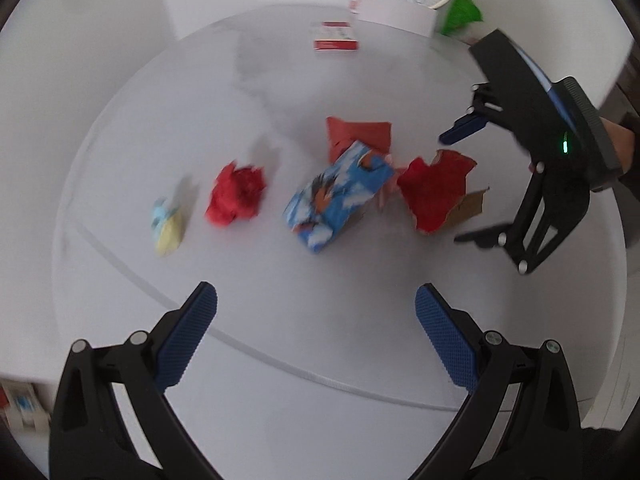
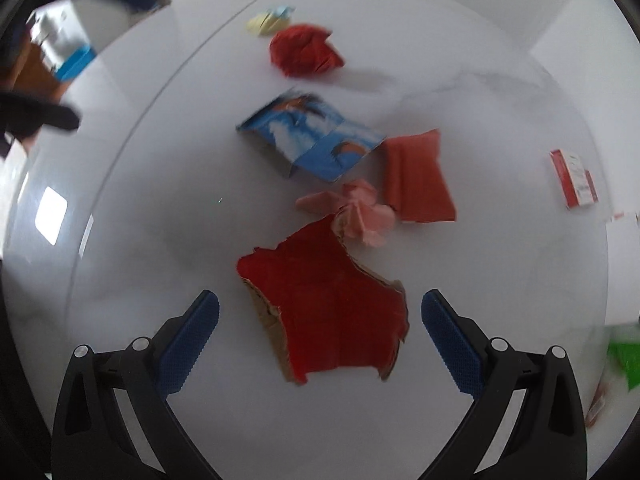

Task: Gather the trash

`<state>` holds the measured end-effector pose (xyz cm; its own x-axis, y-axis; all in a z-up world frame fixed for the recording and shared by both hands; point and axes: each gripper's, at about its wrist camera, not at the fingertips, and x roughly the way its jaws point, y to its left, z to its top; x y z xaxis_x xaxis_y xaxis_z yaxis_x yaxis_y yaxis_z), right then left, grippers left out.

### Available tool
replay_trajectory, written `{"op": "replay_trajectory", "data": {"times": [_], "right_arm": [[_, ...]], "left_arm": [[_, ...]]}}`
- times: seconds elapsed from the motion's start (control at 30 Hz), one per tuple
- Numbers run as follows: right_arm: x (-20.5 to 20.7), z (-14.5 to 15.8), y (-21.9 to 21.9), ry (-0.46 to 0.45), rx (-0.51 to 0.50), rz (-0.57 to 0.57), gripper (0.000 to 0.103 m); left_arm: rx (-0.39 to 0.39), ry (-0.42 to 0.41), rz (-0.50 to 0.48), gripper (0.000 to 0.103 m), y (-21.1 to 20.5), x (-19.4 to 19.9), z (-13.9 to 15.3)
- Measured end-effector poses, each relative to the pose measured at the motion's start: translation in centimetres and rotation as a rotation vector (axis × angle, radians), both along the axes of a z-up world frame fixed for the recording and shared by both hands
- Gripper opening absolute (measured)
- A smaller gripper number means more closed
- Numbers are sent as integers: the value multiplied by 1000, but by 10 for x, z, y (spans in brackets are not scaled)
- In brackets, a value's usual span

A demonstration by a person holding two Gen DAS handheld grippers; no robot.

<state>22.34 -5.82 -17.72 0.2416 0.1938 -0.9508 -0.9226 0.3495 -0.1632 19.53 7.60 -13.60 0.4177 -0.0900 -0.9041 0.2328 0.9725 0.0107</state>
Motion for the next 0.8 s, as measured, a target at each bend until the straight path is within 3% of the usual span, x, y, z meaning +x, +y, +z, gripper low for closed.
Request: {"op": "replay_trajectory", "data": {"times": [0.1, 0.17, 0.33, 0.53, 0.6, 0.67, 0.73, 0.8], "right_arm": [[2, -4, -5, 46, 10, -8, 73], [5, -4, -14, 117, 36, -52, 47], [-2, 13, -48, 145, 126, -189, 44], [-28, 43, -104, 181, 305, -429, 45], [-33, 53, -113, 190, 347, -491, 45], [-41, 57, -125, 187, 379, -542, 46], [-46, 60, -135, 191, 421, -598, 47], [-49, 60, -146, 203, 470, -641, 47]], "left_arm": [[20, -6, -89, 95, -7, 23, -6], [44, -5, -151, 95, -14, 35, -11], [81, 11, -294, 95, -33, 66, -28], [86, 33, -384, 93, -43, 93, -48], [86, 44, -409, 81, -44, 98, -54], [82, 62, -427, 60, -43, 99, -60], [68, 82, -434, 53, -42, 99, -65], [39, 76, -422, 52, -39, 94, -66]]}}
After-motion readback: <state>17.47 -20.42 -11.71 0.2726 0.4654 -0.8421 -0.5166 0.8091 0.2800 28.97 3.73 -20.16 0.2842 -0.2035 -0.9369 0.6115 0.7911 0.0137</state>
